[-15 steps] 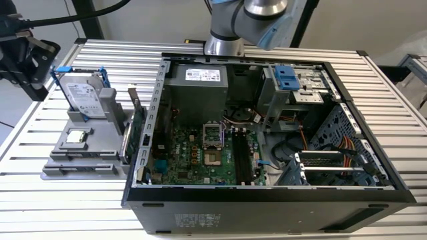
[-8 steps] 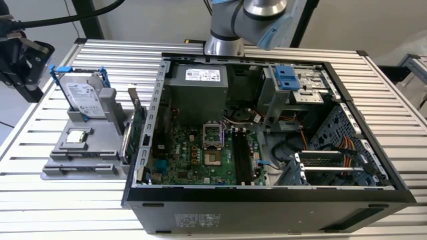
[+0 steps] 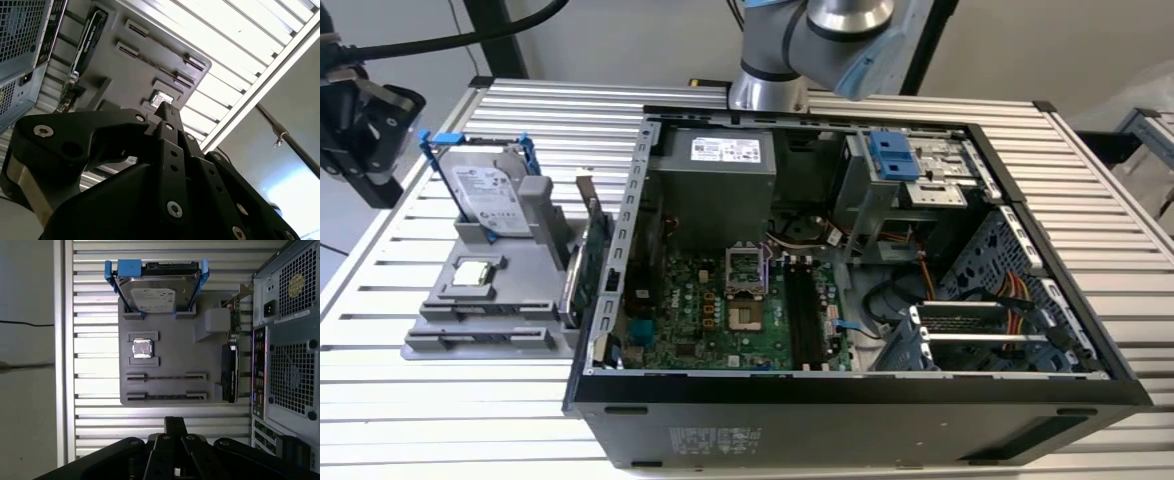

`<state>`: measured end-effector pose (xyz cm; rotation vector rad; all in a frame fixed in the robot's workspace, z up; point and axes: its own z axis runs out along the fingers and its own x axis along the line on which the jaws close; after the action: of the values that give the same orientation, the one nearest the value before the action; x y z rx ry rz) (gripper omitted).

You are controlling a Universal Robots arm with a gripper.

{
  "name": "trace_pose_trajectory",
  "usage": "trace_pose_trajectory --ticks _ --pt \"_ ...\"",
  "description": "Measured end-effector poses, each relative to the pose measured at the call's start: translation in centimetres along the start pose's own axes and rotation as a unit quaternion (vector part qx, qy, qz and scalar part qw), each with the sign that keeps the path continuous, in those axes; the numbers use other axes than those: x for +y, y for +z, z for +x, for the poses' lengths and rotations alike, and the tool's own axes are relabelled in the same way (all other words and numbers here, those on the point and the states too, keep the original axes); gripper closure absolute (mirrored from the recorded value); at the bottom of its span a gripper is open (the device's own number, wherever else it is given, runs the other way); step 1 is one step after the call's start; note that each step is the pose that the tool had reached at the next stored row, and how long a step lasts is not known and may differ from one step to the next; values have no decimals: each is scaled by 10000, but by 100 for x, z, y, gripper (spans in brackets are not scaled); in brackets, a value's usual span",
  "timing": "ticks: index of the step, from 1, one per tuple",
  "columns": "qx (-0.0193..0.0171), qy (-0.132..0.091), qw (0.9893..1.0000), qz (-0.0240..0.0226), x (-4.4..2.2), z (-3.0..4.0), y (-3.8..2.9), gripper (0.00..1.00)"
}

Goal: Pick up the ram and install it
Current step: 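Pick up the ram and move it above insertion slot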

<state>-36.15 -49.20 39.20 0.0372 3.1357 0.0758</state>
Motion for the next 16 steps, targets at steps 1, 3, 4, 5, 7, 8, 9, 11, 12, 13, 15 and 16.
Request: trace_pose_trajectory --ticks 1,3,4,5,7,8,9,11,12,13,15,16 --pt "0 0 10000 0 -6 0 -1 100" --pt "0 0 10000 0 -16 0 -1 100" --pt "0 0 10000 0 -21 0 -1 100" --pt "0 0 10000 0 -27 -1 -1 100" --pt "0 1 10000 0 -35 -1 -2 100" --pt "0 1 10000 0 -38 -1 -2 100" --pt "0 1 10000 0 -38 -1 -2 100" --pt "0 0 10000 0 -44 -4 -2 100" --pt "0 0 10000 0 -49 -6 -2 100" --pt "0 0 10000 0 -49 -6 -2 100" --pt "0 0 10000 0 -49 -6 -2 100" --pt "0 0 10000 0 -50 -6 -3 100"
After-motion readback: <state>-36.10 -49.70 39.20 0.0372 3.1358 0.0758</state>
